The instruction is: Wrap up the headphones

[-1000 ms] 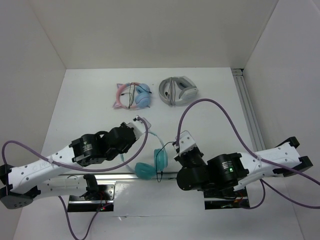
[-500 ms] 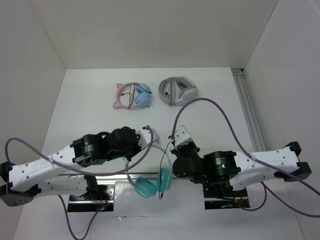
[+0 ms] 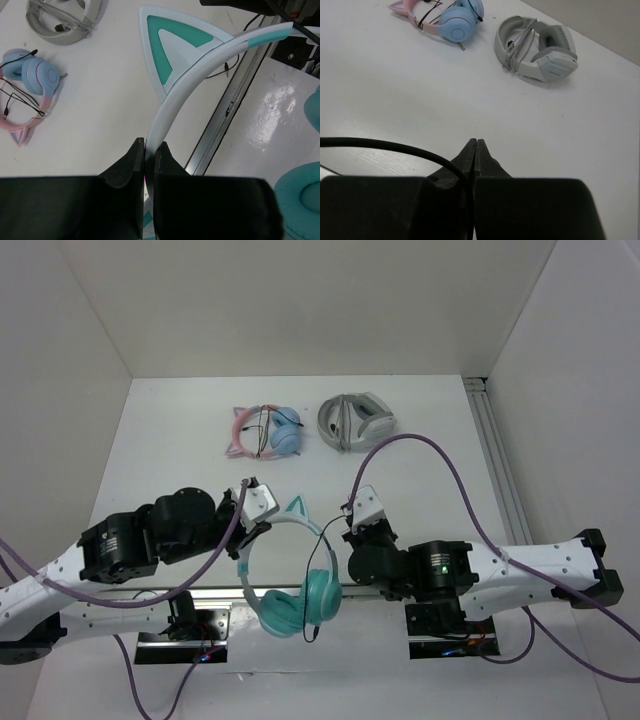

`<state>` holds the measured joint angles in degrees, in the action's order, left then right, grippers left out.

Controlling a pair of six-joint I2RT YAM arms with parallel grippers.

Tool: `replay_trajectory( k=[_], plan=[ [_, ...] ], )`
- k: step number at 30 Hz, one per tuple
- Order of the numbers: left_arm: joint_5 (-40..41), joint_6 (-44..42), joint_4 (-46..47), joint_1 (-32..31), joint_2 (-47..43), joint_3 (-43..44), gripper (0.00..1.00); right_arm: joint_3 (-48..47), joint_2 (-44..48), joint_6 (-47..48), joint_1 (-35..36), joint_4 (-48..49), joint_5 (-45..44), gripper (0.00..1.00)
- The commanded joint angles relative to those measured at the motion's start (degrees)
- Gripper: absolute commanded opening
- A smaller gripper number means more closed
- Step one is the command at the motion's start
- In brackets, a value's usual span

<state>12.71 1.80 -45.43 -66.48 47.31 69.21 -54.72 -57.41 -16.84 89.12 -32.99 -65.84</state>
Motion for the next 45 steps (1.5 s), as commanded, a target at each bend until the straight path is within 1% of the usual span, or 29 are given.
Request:
replay_trajectory(
  k=[1,6,8,11,14,16,17,18,24,25,27,28,30,31,32,34,35,36,37,39,40,41,43,45],
  plan=[
    [-1.2,2.8,1.0,-0.1,-1.1,3.5,0.00,0.0,2.8,-0.5,-0.6,4.0,-1.1,0.00],
    [-0.7,4.0,0.4,-0.1,-0.5,3.5,0.00,-0.6,2.8,-0.5,-1.1,4.0,-1.1,0.00],
    [-1.9,4.7,2.2,-0.1,-1.2,3.5,0.00,0.1,2.8,-0.5,-1.8,5.2,0.8,0.00],
    [-5.5,5.3,5.2,-0.1,-2.4,4.2,0.00,1.7,2.8,0.0,-3.2,7.5,3.0,0.00],
    [-7.3,6.5,7.5,-0.1,-2.9,4.7,0.00,3.3,2.3,1.7,-3.8,11.5,5.4,0.00],
    [-7.3,8.0,8.3,-0.1,-2.9,5.3,0.00,5.3,2.3,4.0,-4.3,15.4,8.9,0.00],
    [-6.7,8.7,8.9,-0.1,-2.9,5.3,0.00,5.3,2.8,4.8,-4.3,16.5,10.4,0.00],
    [-4.3,10.7,10.0,-0.1,-2.9,5.9,0.00,6.3,2.8,6.1,-4.3,18.8,13.1,0.00],
    [-1.2,16.6,14.1,-0.1,-4.3,6.5,0.00,11.0,4.5,8.4,-4.3,28.4,23.3,0.00],
    [-0.4,17.3,14.8,-0.1,-4.3,6.5,0.00,12.6,5.2,9.0,-4.3,31.9,24.0,0.01],
    [0.8,18.6,15.4,-0.1,-4.3,6.5,0.00,14.4,6.6,9.5,-4.3,35.4,27.4,0.05],
    [0.8,20.1,16.0,-0.1,-4.3,6.5,0.00,16.5,7.7,9.5,-4.3,39.5,28.8,0.10],
    [1.4,21.9,16.9,-0.1,-4.9,6.5,0.00,19.1,9.1,10.2,-4.3,44.3,31.7,0.13],
    [2.3,23.6,18.2,-0.1,-5.7,6.5,0.00,20.6,9.7,10.8,-4.3,46.9,34.6,0.16],
    [2.8,24.2,19.0,-0.1,-6.3,5.9,0.00,23.2,10.2,10.8,-4.3,52.0,36.1,0.22],
    [4.7,25.6,20.2,-0.1,-7.1,5.9,0.00,25.4,10.2,12.3,-4.3,56.7,39.5,0.25],
    [5.7,27.4,20.9,-0.1,-7.8,5.4,0.00,26.1,9.3,12.8,-4.3,60.2,40.1,0.25],
    [6.9,28.2,21.4,-0.1,-8.5,5.4,0.00,26.7,8.5,12.8,-4.3,61.4,40.1,0.25],
    [9.9,29.3,21.4,-0.1,-9.0,4.7,0.00,27.2,7.7,12.8,-4.3,62.3,40.1,0.25],
    [13.0,32.1,23.4,-0.1,-10.1,3.9,0.00,27.8,5.0,12.8,-4.3,64.4,42.0,0.25],
    [16.5,32.9,23.4,-0.1,-10.7,3.1,0.00,28.3,4.3,12.8,-4.3,65.5,43.2,0.25],
    [18.5,35.0,23.4,-0.1,-11.2,3.1,0.00,29.2,3.2,12.0,-4.3,66.9,45.5,0.23],
    [22.9,36.2,23.4,-0.1,-11.2,3.1,0.00,32.3,2.7,11.2,-4.3,72.6,47.7,0.18],
    [25.1,37.8,23.4,-0.1,-10.0,3.1,0.00,34.1,0.8,9.7,-4.3,77.9,49.2,0.13]
  ],
)
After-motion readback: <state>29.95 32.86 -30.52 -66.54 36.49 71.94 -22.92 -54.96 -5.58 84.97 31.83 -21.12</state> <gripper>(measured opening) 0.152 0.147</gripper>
